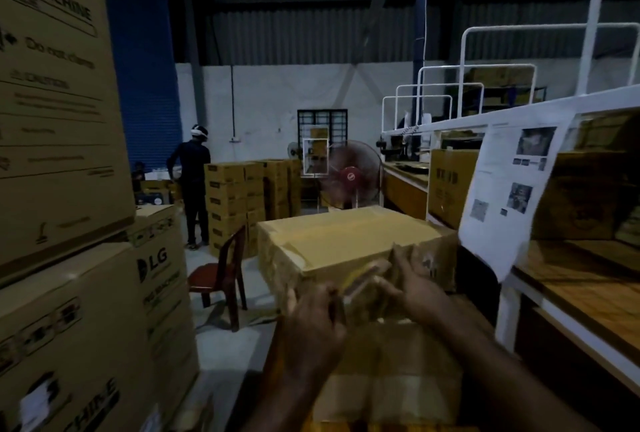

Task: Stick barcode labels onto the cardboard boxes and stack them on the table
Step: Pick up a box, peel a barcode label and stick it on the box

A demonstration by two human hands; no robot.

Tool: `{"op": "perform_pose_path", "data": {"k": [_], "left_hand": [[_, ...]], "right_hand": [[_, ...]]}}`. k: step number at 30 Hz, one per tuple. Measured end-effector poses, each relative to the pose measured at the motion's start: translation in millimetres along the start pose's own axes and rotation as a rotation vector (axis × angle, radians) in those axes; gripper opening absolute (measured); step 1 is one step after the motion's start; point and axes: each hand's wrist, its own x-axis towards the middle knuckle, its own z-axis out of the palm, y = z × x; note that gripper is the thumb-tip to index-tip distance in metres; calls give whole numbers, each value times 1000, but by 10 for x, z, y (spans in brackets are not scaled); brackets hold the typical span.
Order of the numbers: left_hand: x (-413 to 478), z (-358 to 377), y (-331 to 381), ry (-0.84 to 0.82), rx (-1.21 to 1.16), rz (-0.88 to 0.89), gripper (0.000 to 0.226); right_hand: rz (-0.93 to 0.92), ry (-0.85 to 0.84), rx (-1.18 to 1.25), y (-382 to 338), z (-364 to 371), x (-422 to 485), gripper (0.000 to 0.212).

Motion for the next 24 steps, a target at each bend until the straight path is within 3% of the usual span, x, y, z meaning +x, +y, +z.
{"op": "perform_pose_path", "data": {"k": [2, 4, 8, 13, 15, 20, 24], "left_hand": [[-103, 37, 129, -131, 14, -19, 12], [-92, 7, 275, -159, -28, -52, 11], [-1, -28, 342, -145, -168, -99, 13], [-18, -161, 224, 25, -505, -276, 19], [-110, -293, 169, 36, -556, -320, 19], [-562, -716, 8, -2, -622, -459, 17], [-1093, -1180, -111, 13, -588, -582, 20]], "right_hand": [[-30, 1, 30, -6, 179, 24, 89], [-110, -20, 22, 16, 308, 22, 90], [-196, 37, 110, -89, 435, -122, 62], [-225, 178, 537, -512, 410, -531, 33], [-193, 185, 697, -637, 436, -731, 32], [-115, -55, 1115, -1017, 545, -1273, 13], [-85, -239, 1117, -1207, 862, -1602, 10]]}}
